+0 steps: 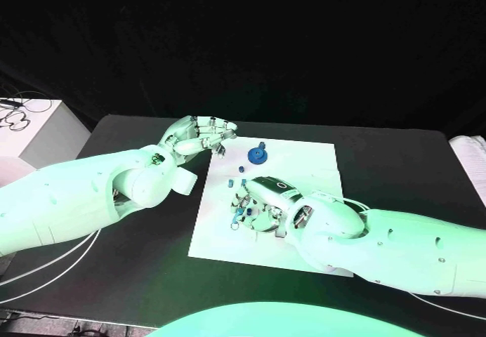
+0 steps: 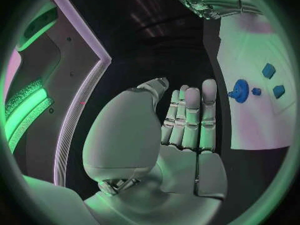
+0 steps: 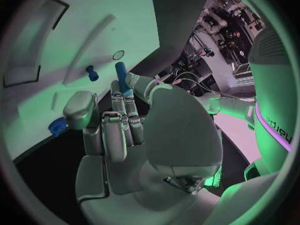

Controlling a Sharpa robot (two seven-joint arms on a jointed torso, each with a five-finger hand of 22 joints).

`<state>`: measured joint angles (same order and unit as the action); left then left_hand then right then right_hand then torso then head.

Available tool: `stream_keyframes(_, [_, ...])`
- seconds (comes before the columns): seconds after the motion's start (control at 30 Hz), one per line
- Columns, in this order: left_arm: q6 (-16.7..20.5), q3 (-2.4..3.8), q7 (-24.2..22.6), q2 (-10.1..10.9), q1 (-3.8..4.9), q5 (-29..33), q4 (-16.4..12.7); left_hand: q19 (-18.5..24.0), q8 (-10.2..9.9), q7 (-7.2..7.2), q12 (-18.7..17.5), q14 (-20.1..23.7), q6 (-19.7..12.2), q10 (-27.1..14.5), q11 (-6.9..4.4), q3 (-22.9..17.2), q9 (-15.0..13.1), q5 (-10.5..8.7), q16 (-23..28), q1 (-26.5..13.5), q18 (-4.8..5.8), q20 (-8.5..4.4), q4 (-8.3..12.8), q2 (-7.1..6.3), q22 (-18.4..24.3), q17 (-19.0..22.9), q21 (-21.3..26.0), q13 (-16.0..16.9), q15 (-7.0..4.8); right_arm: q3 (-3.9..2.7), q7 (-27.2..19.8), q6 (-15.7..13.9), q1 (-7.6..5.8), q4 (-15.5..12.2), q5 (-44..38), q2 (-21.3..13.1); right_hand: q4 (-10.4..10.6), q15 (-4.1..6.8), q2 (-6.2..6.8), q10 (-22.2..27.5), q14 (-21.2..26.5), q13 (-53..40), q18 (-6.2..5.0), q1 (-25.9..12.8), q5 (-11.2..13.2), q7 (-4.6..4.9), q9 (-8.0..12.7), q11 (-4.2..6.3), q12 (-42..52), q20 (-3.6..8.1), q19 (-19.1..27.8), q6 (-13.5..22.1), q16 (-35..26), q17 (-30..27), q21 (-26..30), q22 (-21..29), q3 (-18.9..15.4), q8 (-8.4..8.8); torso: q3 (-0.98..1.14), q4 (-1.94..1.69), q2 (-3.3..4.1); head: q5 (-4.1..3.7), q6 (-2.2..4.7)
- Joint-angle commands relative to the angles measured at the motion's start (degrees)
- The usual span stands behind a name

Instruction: Assemble the parts on the task board

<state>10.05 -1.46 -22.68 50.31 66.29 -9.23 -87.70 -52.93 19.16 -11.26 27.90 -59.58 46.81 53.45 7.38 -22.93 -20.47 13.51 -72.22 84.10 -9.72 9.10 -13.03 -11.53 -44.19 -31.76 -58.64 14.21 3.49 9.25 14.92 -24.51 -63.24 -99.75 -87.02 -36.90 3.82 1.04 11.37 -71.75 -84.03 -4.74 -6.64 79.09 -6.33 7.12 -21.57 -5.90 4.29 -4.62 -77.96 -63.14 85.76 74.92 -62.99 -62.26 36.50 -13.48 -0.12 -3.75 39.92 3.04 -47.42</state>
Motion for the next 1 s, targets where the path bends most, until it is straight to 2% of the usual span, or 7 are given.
stream_keyframes(0.03, [-1.0, 0.04, -0.3, -0.2, -0.01, 0.0, 0.1, -0.3, 0.3, 0.0, 0.3, -0.3, 0.1, 0.3, -0.08, -0.2, 0.0, 0.19, -0.2, 0.4, -0.56, 0.01, 0.0, 0.03, 0.0, -0.1, -0.2, 0.0, -0.07, 0.05, -0.3, 2.3, 0.25, 0.1, -0.4, 0.2, -0.4, 0.1, -0.11, -3.1, -3.5, 0.1, 0.43, -0.4, -0.2, 0.09, 0.0, 2.62, 0.0, 0.05, -0.1, 0.4, -0.3, 3.0, -0.1, 0.0, 0.1, -0.19, 0.12, -0.03, -0.01, -0.16, -0.08])
stream_keyframes(0.13, [-1.1, 0.04, -0.3, -0.2, -0.01, 0.0, 0.1, -0.3, 0.3, 0.0, 0.3, -0.3, 0.1, 0.3, -0.08, -0.2, 0.0, 0.19, -0.2, 0.4, -0.56, 0.01, 0.0, 0.03, 0.0, -0.1, -0.2, 0.0, -0.07, 0.07, -0.2, 2.5, 0.36, 0.1, -0.7, 0.3, -0.4, 0.1, -0.11, -3.1, -3.5, 0.1, 0.43, -0.4, -0.2, 0.09, 0.0, 2.62, 0.0, 0.05, -0.1, 0.4, -0.3, 3.0, -0.1, 0.0, 0.1, -0.19, 0.19, 0.05, 0.04, -0.08, -0.06])
stream_keyframes(0.3, [-1.1, 0.04, -0.3, -0.2, -0.01, 0.0, 0.1, -0.3, 0.3, 0.0, 0.3, -0.3, 0.1, 0.3, -0.08, -0.2, 0.0, 0.19, -0.2, 0.4, -0.56, 0.01, 0.0, 0.03, 0.0, -0.1, -0.2, 0.0, -0.07, 0.08, 0.1, 2.7, 0.49, 0.1, -0.9, 0.4, -0.4, 0.08, -0.11, -3.1, -3.4, 0.0, 0.39, -0.5, -0.1, 0.08, 0.0, 2.62, -0.1, 0.02, 0.0, 0.4, -0.4, 2.8, 0.1, 0.1, 0.1, -0.21, 0.11, -0.11, 0.03, -0.08, -0.14])
stream_keyframes(0.43, [-1.1, 0.04, -0.2, -0.2, -0.01, 0.0, 0.1, -0.3, 0.3, 0.0, 0.3, -0.3, 0.1, 0.3, -0.08, -0.2, 0.0, 0.19, -0.2, 0.4, -0.56, 0.01, 0.0, 0.03, 0.0, -0.1, -0.2, 0.0, -0.07, 0.09, 0.3, 3.1, 0.56, 0.2, -1.0, 0.5, -0.4, 0.08, -0.11, -3.1, -3.4, 0.0, 0.39, -0.5, -0.1, 0.08, 0.0, 2.62, -0.1, 0.02, 0.0, 0.4, -0.4, 2.8, 0.1, 0.1, 0.1, -0.21, 0.13, -0.19, 0.06, -0.02, -0.21])
stream_keyframes(0.77, [-1.2, 0.04, -0.2, -0.1, -0.01, 0.0, 0.1, -0.3, 0.3, 0.01, 0.3, -0.3, 0.1, 0.3, -0.09, -0.3, 0.0, 0.18, -0.2, 0.4, -0.55, 0.0, 0.0, 0.05, -0.1, 0.0, -0.3, 0.0, -0.08, 0.15, 2.6, 3.0, 0.8, 1.0, -3.4, 1.0, -0.5, 0.08, -0.1, -3.0, -3.4, 0.0, 0.37, -0.6, 0.0, 0.06, -0.1, 2.63, -0.1, 0.01, 0.0, 0.4, -0.4, 2.7, 0.2, 0.1, 0.1, -0.23, 0.11, -0.13, 0.06, 0.04, -0.29])
stream_keyframes(1.0, [-1.3, 0.04, 0.0, 0.0, -0.01, 0.0, 0.1, -0.3, 0.3, 0.01, 0.3, -0.3, 0.1, 0.3, -0.09, -0.3, 0.0, 0.18, -0.2, 0.4, -0.55, 0.0, 0.0, 0.05, -0.1, 0.0, -0.3, 0.0, -0.08, 0.19, 3.5, 3.2, 0.89, 1.5, -5.2, 1.5, -0.5, 0.08, -0.1, -3.0, -3.4, 0.0, 0.37, -0.6, 0.0, 0.06, -0.1, 2.63, -0.1, 0.01, 0.0, 0.4, -0.4, 2.7, 0.2, 0.1, 0.1, -0.23, 0.05, -0.17, 0.12, -0.34, 0.06])
